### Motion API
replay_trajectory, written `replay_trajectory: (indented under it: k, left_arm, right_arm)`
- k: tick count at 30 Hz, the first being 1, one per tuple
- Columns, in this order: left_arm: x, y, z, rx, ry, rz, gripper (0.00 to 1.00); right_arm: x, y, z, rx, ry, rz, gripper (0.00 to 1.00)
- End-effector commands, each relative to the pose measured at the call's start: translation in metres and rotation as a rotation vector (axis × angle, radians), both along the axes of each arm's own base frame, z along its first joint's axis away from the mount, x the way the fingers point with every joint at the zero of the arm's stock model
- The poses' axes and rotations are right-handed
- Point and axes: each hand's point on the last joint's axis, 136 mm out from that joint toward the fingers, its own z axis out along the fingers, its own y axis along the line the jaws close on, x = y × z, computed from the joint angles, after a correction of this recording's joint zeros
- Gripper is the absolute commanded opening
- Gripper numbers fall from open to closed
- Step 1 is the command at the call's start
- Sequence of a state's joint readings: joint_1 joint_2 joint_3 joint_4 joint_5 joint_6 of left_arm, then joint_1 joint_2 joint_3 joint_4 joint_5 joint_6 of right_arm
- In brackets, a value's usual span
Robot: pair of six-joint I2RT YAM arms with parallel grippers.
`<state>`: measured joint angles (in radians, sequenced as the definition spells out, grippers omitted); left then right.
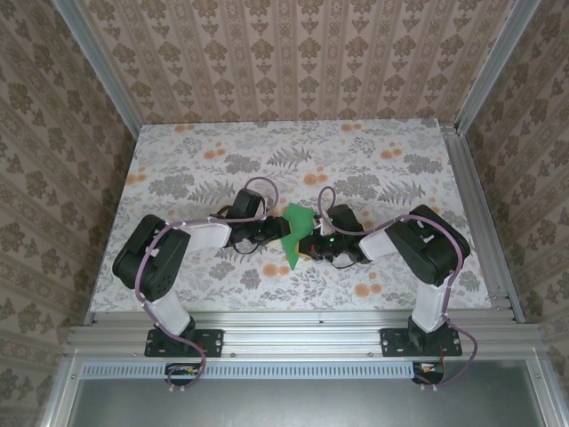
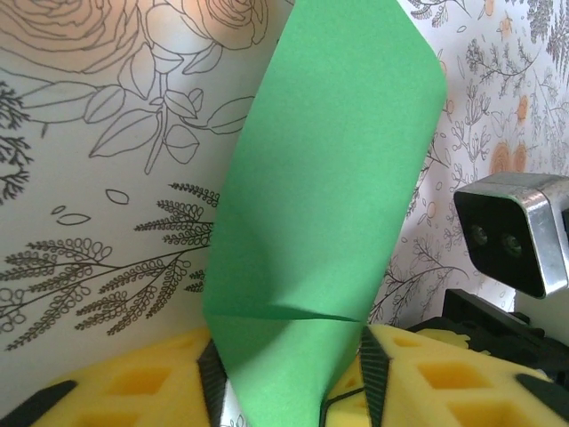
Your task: Fold a paper plane with a square sheet of paper (pick it up from the middle)
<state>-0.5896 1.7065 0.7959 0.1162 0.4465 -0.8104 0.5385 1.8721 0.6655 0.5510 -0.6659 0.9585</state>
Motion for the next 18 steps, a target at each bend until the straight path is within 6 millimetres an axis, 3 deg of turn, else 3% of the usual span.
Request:
replay_trajectory:
  k: [1, 7, 13, 18]
  left_arm:
    - [0.009, -0.006, 0.012, -0.009, -0.034, 0.003, 0.4]
    - [0.003, -0.001, 0.012, 0.043, -0.037, -0.028, 0.2]
    - [-0.001, 0.007, 0.011, 0.131, -0.059, -0.071, 0.06]
    - [-0.006, 0.013, 0.009, 0.195, -0.072, -0.112, 0.05]
  right_arm:
    - [-0.022, -0.03, -0.054, -0.157, 0.152, -0.057, 0.0]
    - [-0.013, -0.025, -0.041, -0.133, 0.13, -0.059, 0.0]
    - [0.0, -0.017, -0.022, -0.114, 0.098, -0.049, 0.0]
    - [0.01, -0.014, -0.006, -0.119, 0.065, -0.05, 0.03]
